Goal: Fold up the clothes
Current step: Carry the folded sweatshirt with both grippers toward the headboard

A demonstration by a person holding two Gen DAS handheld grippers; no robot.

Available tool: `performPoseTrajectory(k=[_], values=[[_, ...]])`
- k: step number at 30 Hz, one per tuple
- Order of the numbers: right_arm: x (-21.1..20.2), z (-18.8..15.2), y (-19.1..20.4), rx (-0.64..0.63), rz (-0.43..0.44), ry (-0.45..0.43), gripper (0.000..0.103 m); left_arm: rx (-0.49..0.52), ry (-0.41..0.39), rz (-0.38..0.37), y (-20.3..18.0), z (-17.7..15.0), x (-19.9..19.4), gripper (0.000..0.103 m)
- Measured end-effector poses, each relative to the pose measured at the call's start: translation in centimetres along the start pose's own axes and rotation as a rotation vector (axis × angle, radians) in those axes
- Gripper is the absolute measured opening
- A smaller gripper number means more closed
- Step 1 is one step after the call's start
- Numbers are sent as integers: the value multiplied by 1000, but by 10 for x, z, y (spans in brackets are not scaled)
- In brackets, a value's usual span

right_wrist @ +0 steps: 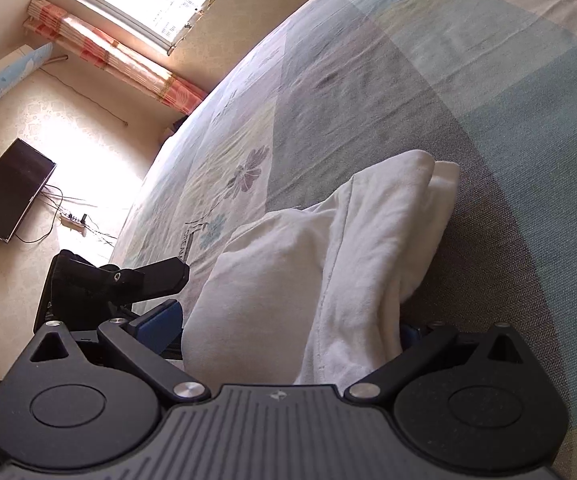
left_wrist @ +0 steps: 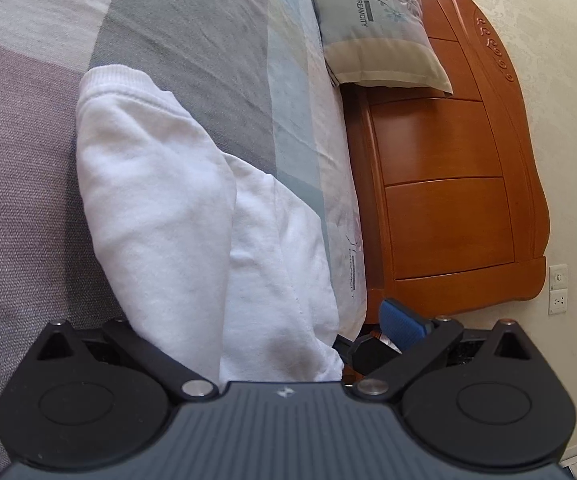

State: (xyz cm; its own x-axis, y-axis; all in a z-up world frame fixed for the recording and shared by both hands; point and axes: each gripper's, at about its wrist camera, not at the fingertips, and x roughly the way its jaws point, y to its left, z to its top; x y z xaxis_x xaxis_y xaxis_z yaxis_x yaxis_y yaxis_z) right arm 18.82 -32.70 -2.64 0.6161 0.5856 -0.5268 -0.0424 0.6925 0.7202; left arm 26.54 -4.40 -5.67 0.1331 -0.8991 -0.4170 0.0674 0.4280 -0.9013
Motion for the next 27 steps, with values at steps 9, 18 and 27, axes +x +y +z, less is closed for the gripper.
performPoseTrajectory(k=[9,18,27], values=[[-16,11,6,-40,-2,-42,103,30,-1,-41,-16,3,6,101],[-57,30,-20,-62,-52,-129,103,92,70,-82,-53,26,73,101],[-113,78,-71,-150,-128,-197,103,121,105,-145,-96,46,162,101]])
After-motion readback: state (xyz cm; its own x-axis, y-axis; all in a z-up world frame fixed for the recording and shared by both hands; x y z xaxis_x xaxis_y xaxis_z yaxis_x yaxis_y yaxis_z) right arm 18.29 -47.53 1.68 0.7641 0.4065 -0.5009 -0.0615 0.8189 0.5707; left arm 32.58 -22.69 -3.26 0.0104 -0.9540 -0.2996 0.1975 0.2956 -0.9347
